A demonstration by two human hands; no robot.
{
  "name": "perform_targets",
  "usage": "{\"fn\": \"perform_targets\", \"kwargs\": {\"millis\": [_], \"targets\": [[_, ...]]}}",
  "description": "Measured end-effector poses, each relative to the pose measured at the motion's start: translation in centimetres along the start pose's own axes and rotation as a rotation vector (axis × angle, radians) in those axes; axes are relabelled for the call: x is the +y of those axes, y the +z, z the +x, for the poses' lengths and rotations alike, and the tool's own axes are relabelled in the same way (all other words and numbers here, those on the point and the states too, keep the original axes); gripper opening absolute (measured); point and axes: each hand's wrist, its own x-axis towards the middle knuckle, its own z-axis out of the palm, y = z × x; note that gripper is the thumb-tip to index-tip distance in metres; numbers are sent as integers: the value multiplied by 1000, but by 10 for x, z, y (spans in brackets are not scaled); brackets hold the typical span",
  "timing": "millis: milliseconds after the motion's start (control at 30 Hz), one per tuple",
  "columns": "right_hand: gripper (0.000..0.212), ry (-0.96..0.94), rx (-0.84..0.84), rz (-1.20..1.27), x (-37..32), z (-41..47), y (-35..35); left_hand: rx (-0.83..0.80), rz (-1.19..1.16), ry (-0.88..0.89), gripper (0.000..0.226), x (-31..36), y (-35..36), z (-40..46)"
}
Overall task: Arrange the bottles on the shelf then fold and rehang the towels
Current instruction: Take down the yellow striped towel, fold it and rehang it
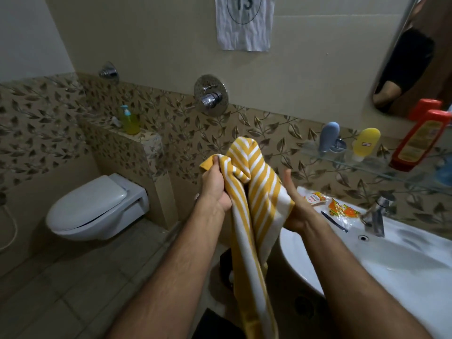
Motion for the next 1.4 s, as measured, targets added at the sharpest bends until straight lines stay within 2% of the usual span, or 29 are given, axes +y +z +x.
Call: {"fn": "perform_targets", "kwargs": {"millis": [100, 133, 167, 200, 300, 333, 433, 500, 533, 633, 700, 767, 867, 900, 933, 1000, 1100, 1200, 1333, 1400], "targets": [[119, 11, -153, 43, 26, -9, -13, 94, 0, 25, 41, 2, 5, -1], [124, -21, -206, 53, 28, -11, -17, 109, 4, 32, 41, 3, 6, -1], [119, -56, -228, 40, 27, -16, -15, 113, 12, 28, 41, 4, 5, -1], [104, -100, -197, -9, 26, -18, -14, 108, 15, 23, 42, 5, 5, -2], [29, -259, 77, -263, 9, -20, -4, 75, 29, 14, 46, 10, 1, -4], [15, -298, 139, -272, 4, -19, -5, 54, 33, 0, 47, 14, -1, -3], [20, -401, 288, -38, -16, -22, -19, -26, 39, -36, 51, 33, -12, -3], [27, -405, 309, 145, -24, -27, -36, -68, 41, -31, 54, 49, -20, -3], [34, -384, 277, 158, -25, -31, -42, -81, 49, -25, 55, 56, -24, -3], [81, -276, 143, -29, -18, -35, -41, -84, 74, -27, 56, 68, -30, -4], [90, -262, 63, -107, -17, -32, -33, -71, 68, -39, 54, 70, -34, -5], [80, -303, 85, -107, -27, -27, -23, -65, 71, -46, 53, 73, -39, -8], [37, -419, 138, 12, -44, -26, -23, -34, 81, 7, 48, 81, -47, -6], [38, -404, 114, 47, -44, -27, -23, -33, 78, 23, 48, 84, -48, -5], [53, -338, 79, 43, -40, -27, -23, -39, 67, 32, 48, 86, -47, -6], [92, -143, 23, -121, -24, -31, -15, -45, 65, 37, 48, 88, -45, -8], [103, -111, 12, -212, -16, -28, -6, -22, 95, 28, 48, 89, -50, -8], [90, -178, 108, -89, -30, -29, -2, 24, 148, 1, 45, 92, -68, -3], [60, -267, 45, -60, -47, -29, 16, 57, 173, -26, 36, 96, -88, 4], [37, -283, 56, 5, -49, -26, 33, 51, 181, -43, 33, 95, -95, 6]]}}
